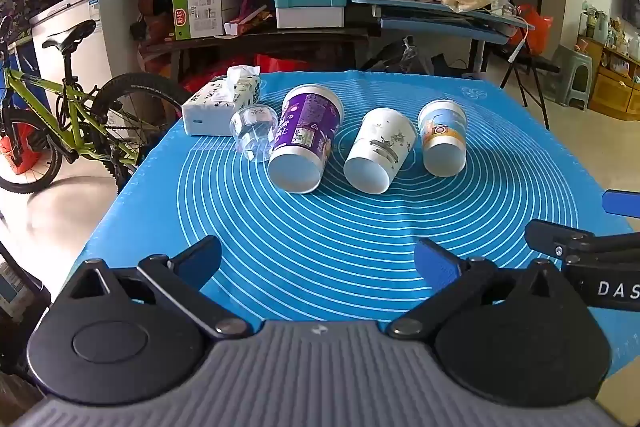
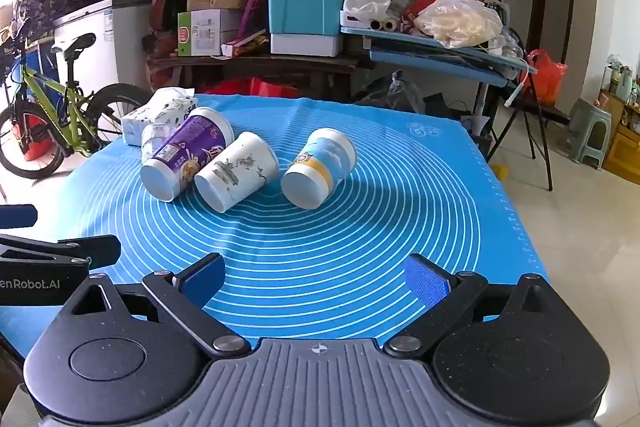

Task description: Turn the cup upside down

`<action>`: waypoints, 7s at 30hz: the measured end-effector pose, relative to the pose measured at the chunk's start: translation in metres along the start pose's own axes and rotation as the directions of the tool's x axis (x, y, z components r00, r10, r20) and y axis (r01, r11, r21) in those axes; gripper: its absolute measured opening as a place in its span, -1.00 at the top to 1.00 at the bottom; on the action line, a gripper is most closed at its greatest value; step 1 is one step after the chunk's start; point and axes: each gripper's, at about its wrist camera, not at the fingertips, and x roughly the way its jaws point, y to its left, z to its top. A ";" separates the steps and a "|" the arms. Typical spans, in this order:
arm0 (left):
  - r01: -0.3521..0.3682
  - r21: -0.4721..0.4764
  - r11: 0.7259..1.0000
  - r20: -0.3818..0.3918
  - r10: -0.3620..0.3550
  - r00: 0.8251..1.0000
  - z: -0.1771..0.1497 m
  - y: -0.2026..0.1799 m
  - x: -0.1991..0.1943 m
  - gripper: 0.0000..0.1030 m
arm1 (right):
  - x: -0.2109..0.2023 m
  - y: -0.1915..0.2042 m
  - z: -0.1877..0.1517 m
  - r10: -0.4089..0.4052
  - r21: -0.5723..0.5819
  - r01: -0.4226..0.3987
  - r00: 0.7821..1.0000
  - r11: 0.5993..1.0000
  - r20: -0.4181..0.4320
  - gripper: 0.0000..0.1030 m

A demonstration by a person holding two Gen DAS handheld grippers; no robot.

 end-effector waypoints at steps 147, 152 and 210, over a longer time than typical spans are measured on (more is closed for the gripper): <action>0.029 0.167 0.985 0.019 -0.032 0.999 0.056 -0.055 0.121 -0.26 | 0.077 -0.083 0.021 -0.141 0.103 0.145 0.989 0.984 -0.045 -0.91; 0.047 0.148 0.988 0.015 -0.050 0.999 0.046 -0.049 0.097 -0.26 | 0.062 -0.075 0.024 -0.144 0.097 0.146 0.989 0.985 -0.021 -0.91; 0.107 0.002 0.994 -0.001 -0.107 0.994 -0.006 -0.005 0.025 -0.60 | 0.007 -0.007 0.024 -0.065 -0.107 0.062 0.998 0.992 -0.024 -0.94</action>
